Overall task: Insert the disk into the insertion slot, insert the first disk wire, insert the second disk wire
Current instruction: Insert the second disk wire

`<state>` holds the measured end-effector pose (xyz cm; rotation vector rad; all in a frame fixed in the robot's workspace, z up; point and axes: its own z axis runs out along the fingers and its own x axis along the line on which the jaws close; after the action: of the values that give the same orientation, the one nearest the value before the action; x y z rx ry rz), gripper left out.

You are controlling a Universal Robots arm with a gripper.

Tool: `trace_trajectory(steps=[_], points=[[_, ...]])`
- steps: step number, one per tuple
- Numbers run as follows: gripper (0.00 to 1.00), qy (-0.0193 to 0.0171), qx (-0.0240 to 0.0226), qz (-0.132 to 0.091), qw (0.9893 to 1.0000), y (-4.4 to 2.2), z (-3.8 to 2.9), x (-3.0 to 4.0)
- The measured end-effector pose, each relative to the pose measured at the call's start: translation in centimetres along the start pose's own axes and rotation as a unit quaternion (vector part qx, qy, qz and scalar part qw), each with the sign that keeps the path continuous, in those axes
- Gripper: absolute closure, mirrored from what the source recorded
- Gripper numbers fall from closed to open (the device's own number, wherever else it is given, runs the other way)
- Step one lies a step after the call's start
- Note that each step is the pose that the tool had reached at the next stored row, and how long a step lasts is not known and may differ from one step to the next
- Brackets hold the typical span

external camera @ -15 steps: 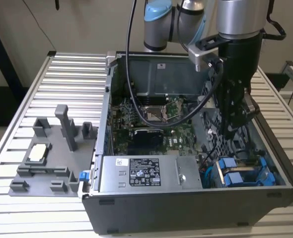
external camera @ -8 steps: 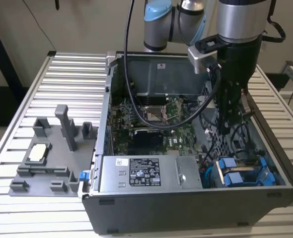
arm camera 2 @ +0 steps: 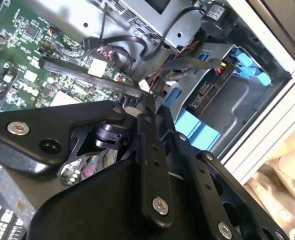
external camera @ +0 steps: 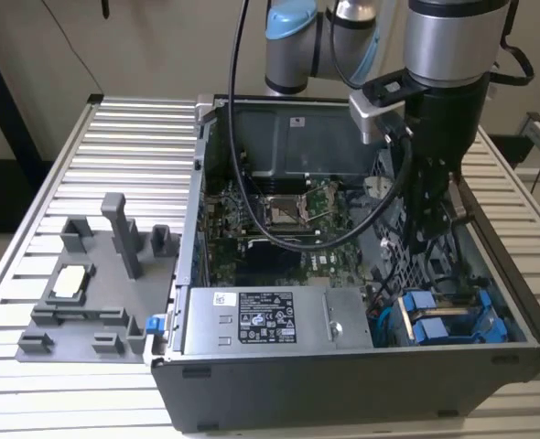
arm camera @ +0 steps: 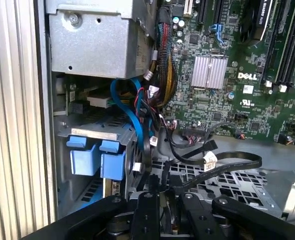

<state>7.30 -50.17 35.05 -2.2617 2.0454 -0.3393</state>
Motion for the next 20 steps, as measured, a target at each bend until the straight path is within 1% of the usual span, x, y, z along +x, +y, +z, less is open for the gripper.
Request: trace_trajectory(steps=[1, 3, 4, 7, 8, 16, 17, 20], points=[[0.79, -0.0003, 0.0000, 0.000, 1.0000, 0.00, 0.01, 0.10], [0.79, -0.0011, 0.0000, 0.000, 1.0000, 0.01, 0.04, 0.32], [0.84, -0.0014, -0.0001, 0.000, 1.0000, 0.01, 0.05, 0.43], [0.84, -0.0025, -0.0011, 0.000, 1.0000, -0.02, 0.09, 0.79], [0.84, -0.0029, -0.0027, 0.000, 1.0000, -0.08, 0.09, 0.94], [0.84, -0.0061, -0.0194, -0.001, 0.9998, -0.92, 0.12, 2.12], [0.84, -0.0065, -0.0210, -0.001, 0.9998, -1.05, 0.16, 2.29], [0.84, -0.0078, -0.0237, -0.001, 0.9997, -1.39, 0.30, 2.87]])
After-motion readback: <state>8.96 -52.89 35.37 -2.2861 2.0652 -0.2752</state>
